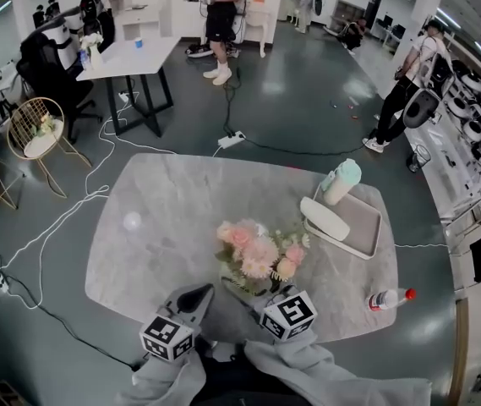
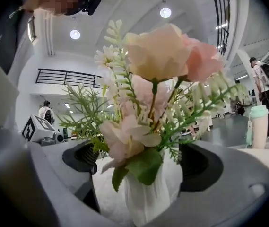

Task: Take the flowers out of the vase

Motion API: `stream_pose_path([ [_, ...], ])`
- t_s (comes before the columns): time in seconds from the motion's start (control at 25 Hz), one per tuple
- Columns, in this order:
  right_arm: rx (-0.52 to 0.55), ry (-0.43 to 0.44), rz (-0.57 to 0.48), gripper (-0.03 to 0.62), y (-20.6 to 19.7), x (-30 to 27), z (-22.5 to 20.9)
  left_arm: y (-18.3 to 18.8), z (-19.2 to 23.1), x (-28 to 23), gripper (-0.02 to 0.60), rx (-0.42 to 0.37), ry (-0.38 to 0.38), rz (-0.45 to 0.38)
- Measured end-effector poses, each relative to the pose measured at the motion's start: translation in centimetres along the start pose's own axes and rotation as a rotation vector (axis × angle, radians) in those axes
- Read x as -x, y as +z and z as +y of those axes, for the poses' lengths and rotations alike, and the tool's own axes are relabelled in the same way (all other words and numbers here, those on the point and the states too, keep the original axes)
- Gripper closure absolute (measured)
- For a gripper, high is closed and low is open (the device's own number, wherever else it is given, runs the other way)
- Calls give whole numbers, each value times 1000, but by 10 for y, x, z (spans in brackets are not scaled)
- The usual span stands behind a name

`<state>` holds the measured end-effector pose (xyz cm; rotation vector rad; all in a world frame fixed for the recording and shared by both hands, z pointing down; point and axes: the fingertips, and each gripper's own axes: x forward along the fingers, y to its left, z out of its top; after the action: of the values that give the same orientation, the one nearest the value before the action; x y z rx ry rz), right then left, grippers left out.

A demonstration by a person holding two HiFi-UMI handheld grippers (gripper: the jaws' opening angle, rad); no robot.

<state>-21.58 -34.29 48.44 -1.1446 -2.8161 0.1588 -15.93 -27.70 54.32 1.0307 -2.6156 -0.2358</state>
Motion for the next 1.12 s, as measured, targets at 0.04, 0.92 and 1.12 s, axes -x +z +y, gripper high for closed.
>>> stream_pose_path([
  [0.04, 5, 5, -1, 72, 1, -1, 1, 0, 1, 0, 578, 1, 0, 0],
  [0.92, 59, -12, -30, 328, 12, 1, 0, -6, 1, -11, 578, 33, -35, 47],
  [1.12, 62, -22, -39, 388, 12, 4, -3, -9, -1, -16, 578, 45, -47, 58],
])
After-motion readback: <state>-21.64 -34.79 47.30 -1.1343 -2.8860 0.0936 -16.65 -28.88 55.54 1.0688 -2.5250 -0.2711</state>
